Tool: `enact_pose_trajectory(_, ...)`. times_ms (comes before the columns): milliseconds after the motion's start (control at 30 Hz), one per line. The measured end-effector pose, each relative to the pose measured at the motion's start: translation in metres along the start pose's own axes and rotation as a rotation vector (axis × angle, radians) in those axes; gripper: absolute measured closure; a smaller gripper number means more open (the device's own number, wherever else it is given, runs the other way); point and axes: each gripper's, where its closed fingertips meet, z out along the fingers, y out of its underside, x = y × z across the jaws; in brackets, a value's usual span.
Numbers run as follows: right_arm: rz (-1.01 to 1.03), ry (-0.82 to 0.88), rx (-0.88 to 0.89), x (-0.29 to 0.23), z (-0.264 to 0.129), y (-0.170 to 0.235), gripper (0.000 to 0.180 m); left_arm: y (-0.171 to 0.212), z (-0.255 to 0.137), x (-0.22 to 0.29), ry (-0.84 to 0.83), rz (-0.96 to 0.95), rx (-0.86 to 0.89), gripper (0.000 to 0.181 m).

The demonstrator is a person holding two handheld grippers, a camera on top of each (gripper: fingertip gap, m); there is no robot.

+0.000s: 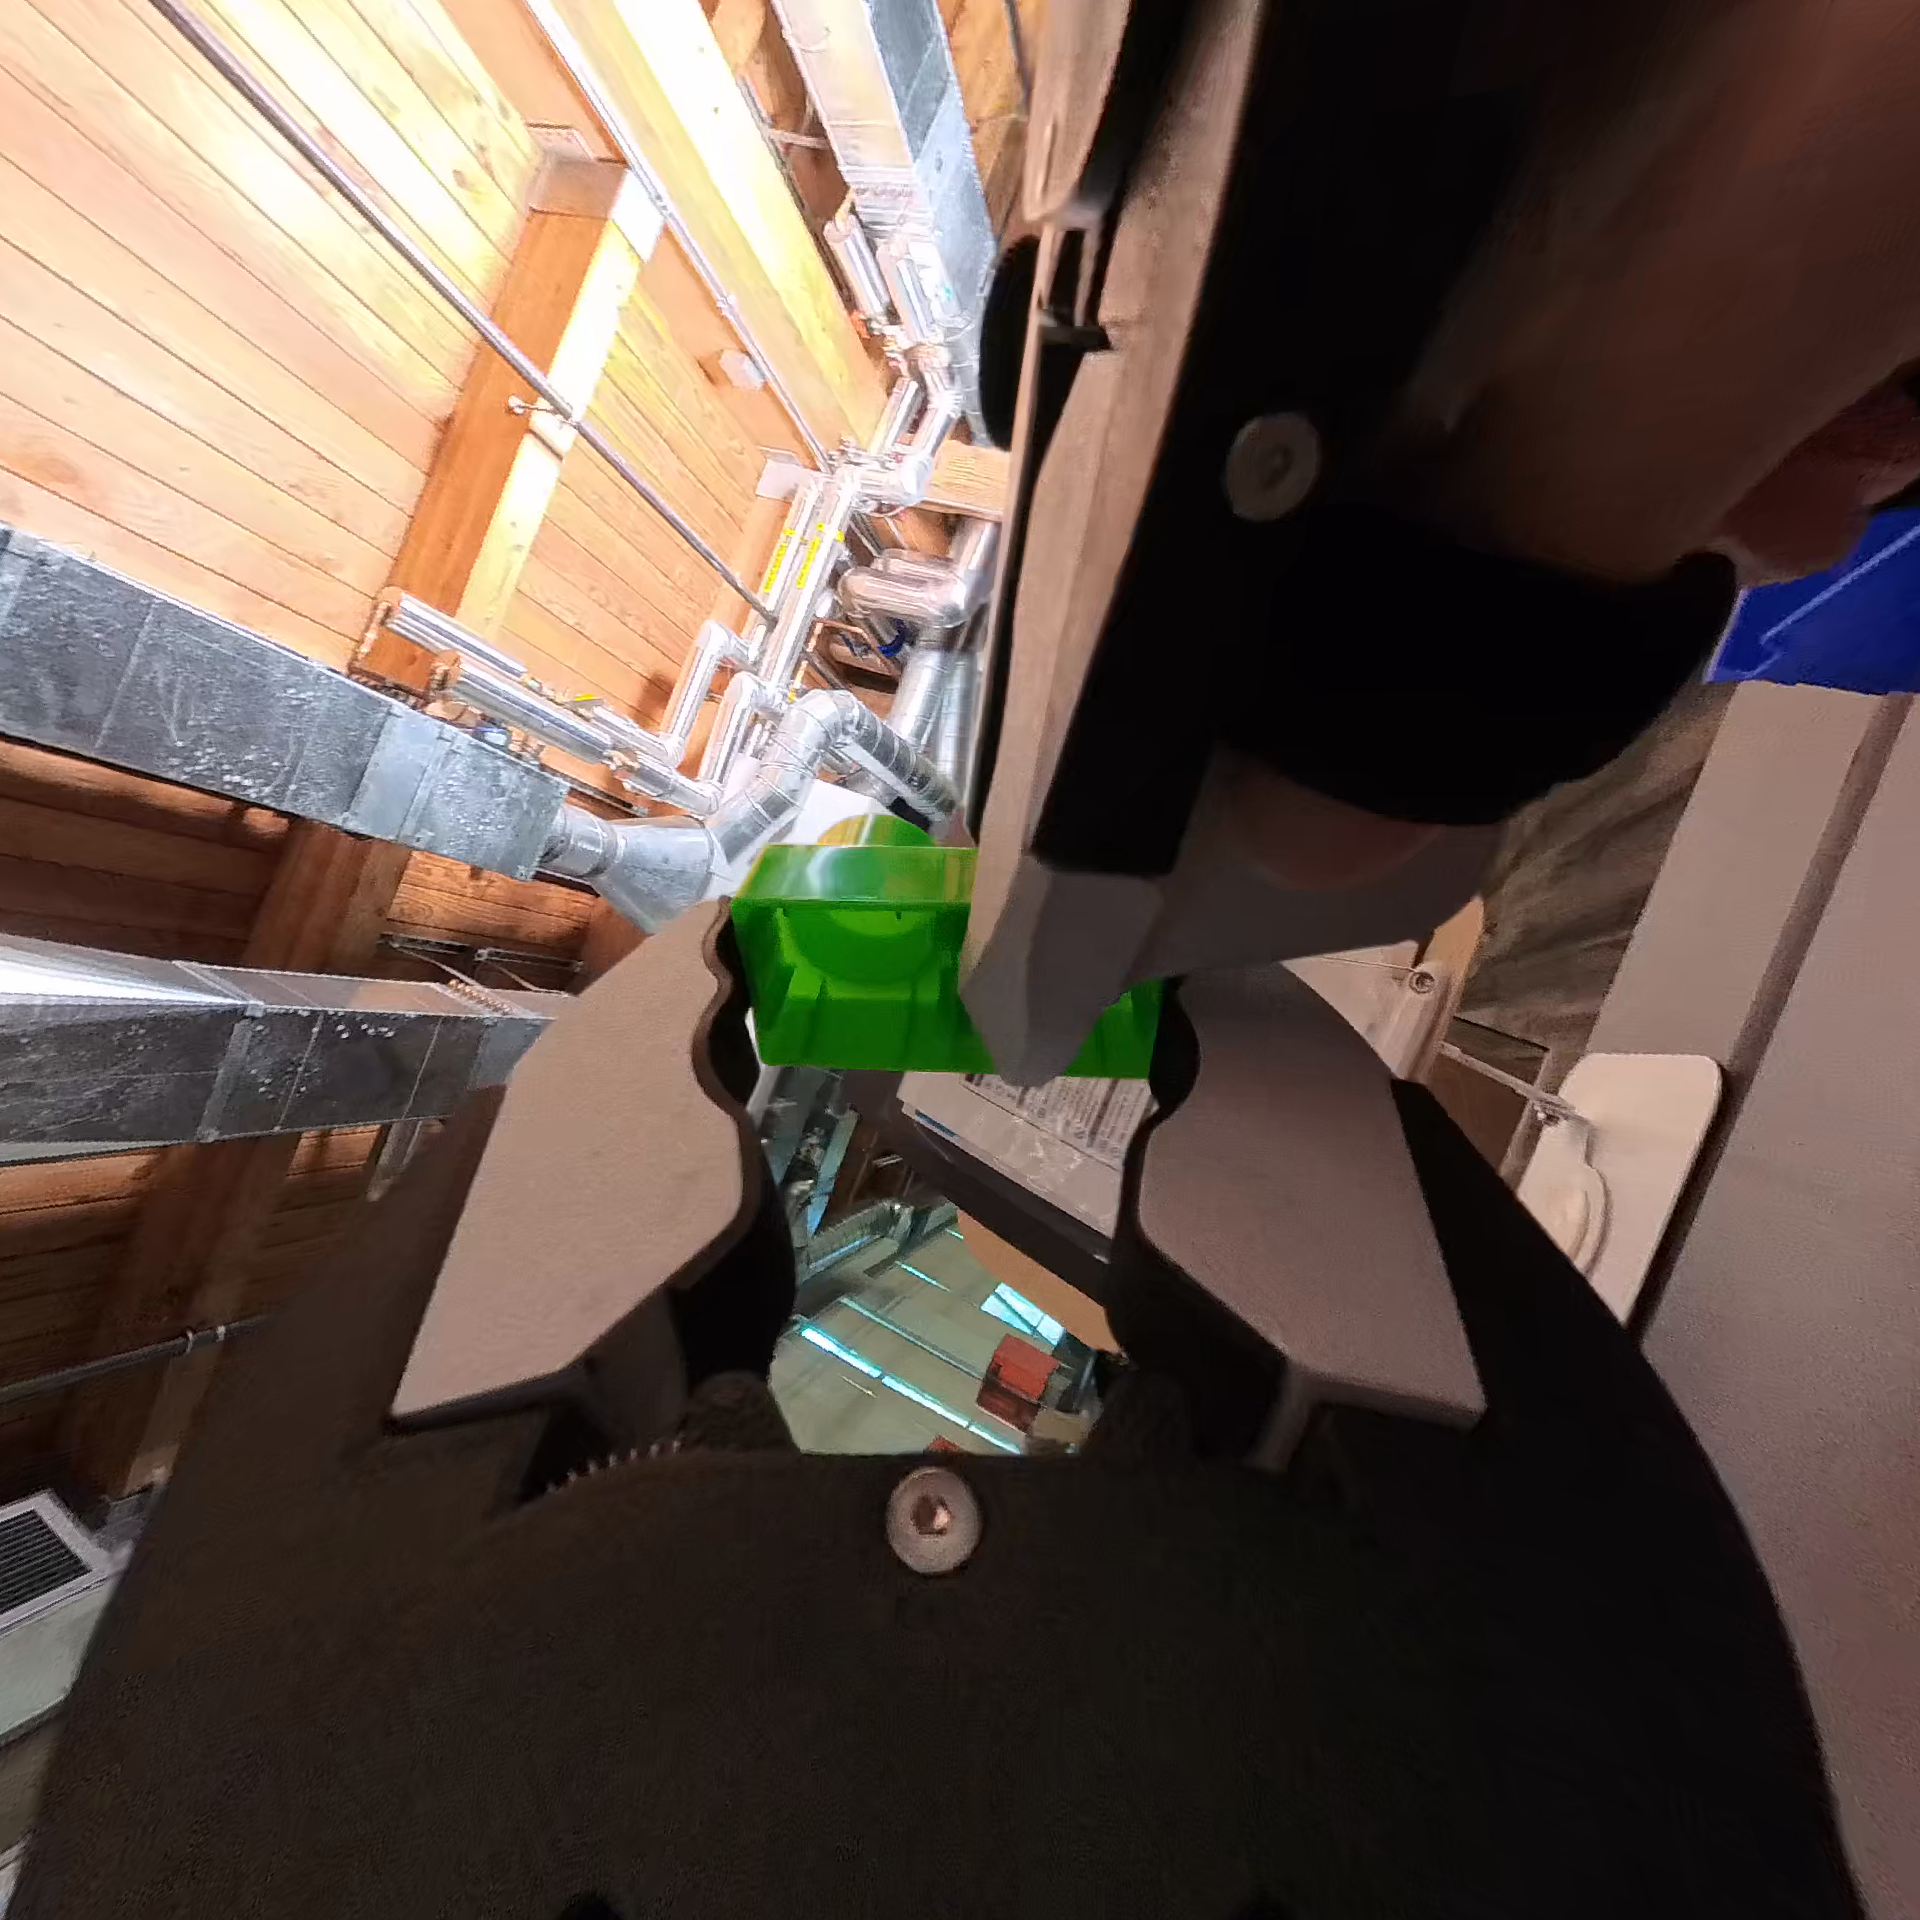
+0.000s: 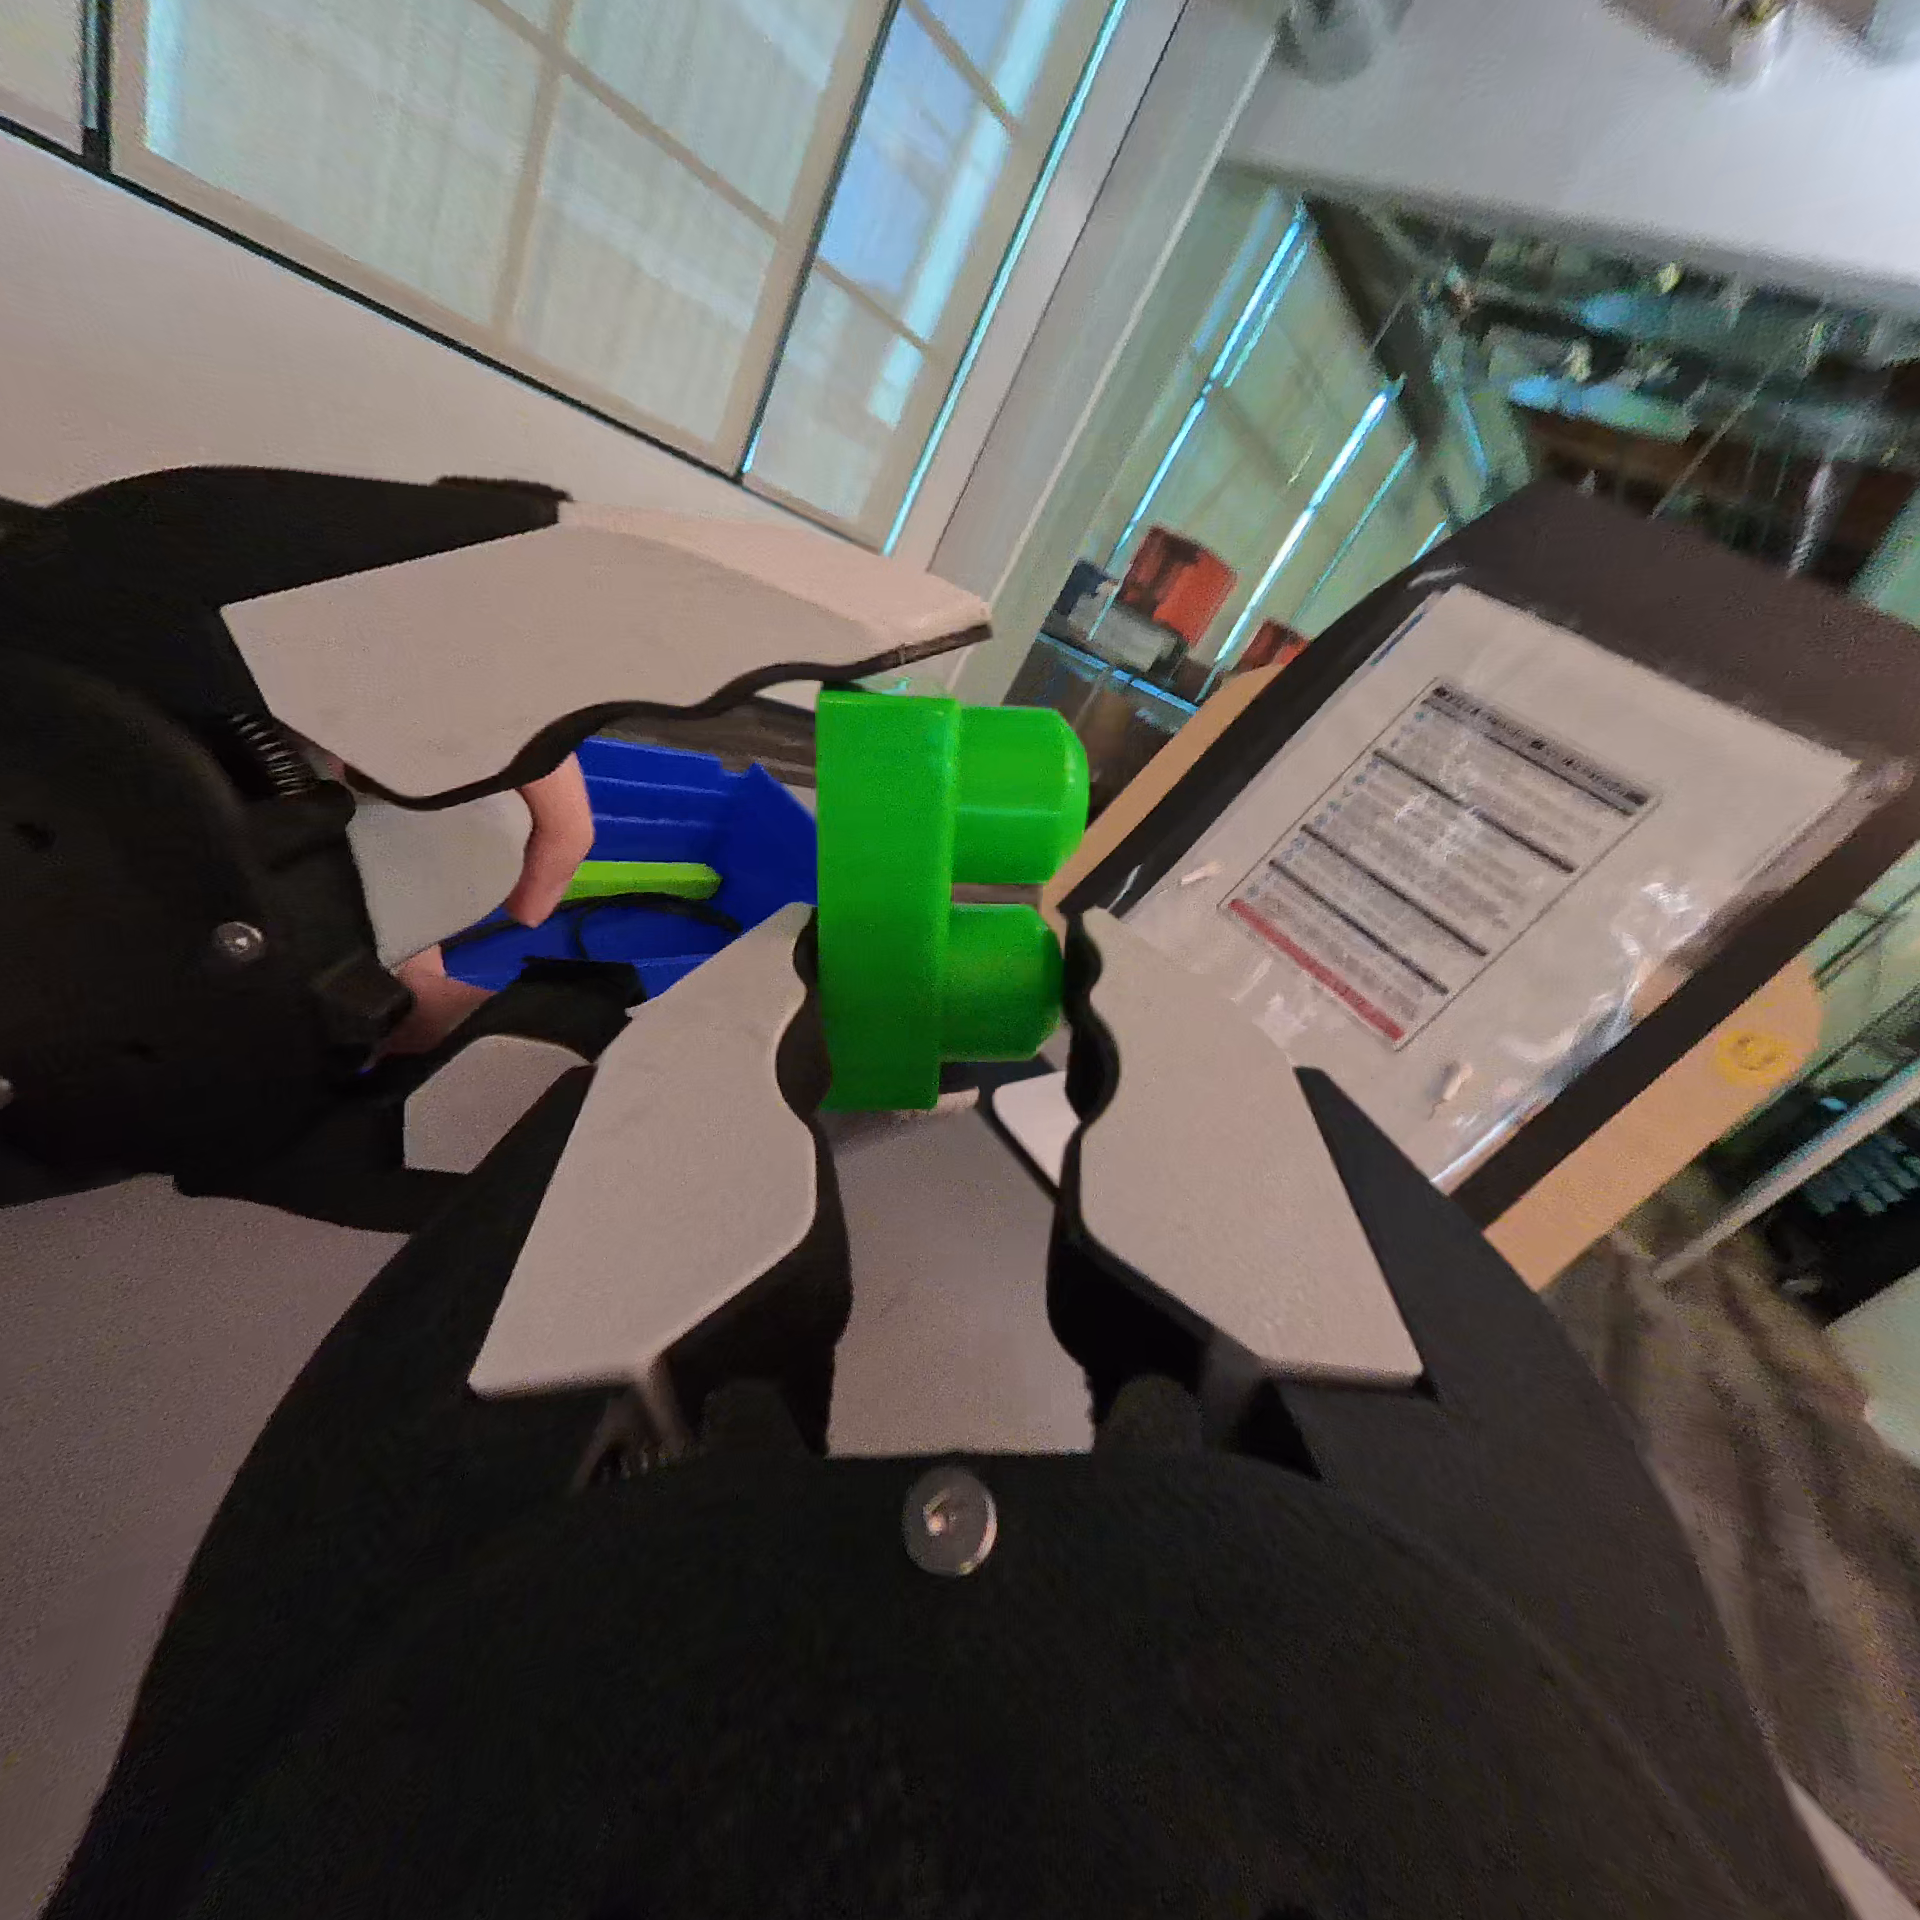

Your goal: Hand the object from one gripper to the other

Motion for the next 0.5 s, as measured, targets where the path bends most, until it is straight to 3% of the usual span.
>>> enact_pose_trajectory(100, 0.109, -0.015, 0.036, 0.012, -0.004, -0.003, 0.136, -0.002, 0.001, 0.0, 0.03, -0.077, 0.033, 0.102)
enact_pose_trajectory(167, 0.315, -0.088, 0.092, 0.022, -0.008, -0.005, 0.136, -0.003, 0.001, -0.001, 0.073, -0.143, 0.049, 0.094)
enact_pose_trajectory(267, 0.738, -0.451, 0.112, 0.015, -0.016, -0.01, 0.137, -0.012, -0.004, 0.005, 0.229, -0.301, 0.11, 0.093)
enact_pose_trajectory(333, 0.883, -0.739, 0.0, 0.0, -0.03, -0.009, 0.137, -0.019, -0.009, 0.006, 0.339, -0.429, 0.157, 0.091)
enact_pose_trajectory(500, 0.765, -0.993, -0.316, -0.025, -0.072, 0.023, 0.136, -0.041, -0.04, 0.014, 0.701, -0.605, 0.238, 0.094)
